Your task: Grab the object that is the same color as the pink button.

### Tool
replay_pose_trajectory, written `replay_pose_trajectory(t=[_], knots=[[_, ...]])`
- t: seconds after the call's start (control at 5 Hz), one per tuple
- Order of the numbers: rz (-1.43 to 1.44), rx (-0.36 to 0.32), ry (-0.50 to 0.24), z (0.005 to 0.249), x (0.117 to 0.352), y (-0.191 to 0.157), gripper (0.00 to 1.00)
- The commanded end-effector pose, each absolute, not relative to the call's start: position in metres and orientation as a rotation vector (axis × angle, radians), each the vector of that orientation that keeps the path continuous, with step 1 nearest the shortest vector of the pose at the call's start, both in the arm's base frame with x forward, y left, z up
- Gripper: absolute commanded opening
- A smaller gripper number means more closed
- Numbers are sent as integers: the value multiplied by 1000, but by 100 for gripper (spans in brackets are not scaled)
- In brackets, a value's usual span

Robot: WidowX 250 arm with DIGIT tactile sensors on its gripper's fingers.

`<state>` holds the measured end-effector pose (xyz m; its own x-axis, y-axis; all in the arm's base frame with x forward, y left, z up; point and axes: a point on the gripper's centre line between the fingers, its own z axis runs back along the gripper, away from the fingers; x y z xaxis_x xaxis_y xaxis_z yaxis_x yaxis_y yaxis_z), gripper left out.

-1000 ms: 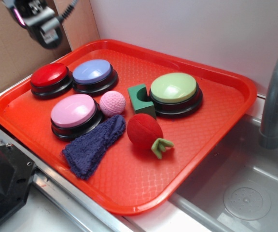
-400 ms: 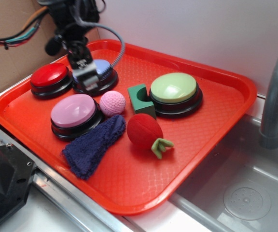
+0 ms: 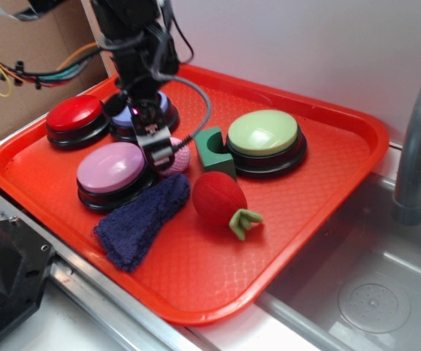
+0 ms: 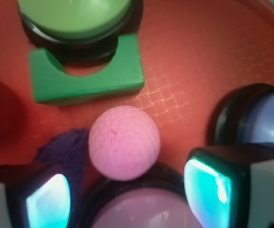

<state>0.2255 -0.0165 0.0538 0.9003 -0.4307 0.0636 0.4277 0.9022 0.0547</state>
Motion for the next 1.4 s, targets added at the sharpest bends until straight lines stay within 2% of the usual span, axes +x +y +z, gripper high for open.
replay_pose_trajectory(t=[0.0,0.2,0.4,0.6,0.8,1.0,1.2], knots=[[-439,51,-79,44,236,-18,100],[-446,83,-54,39,238,-21,100],[-450,89,-39,36,239,-22,0],[-429,85,-44,37,239,-22,0],[-354,81,-20,49,237,-17,0],[-226,43,13,77,235,-5,0],[-98,49,0,104,232,9,0]])
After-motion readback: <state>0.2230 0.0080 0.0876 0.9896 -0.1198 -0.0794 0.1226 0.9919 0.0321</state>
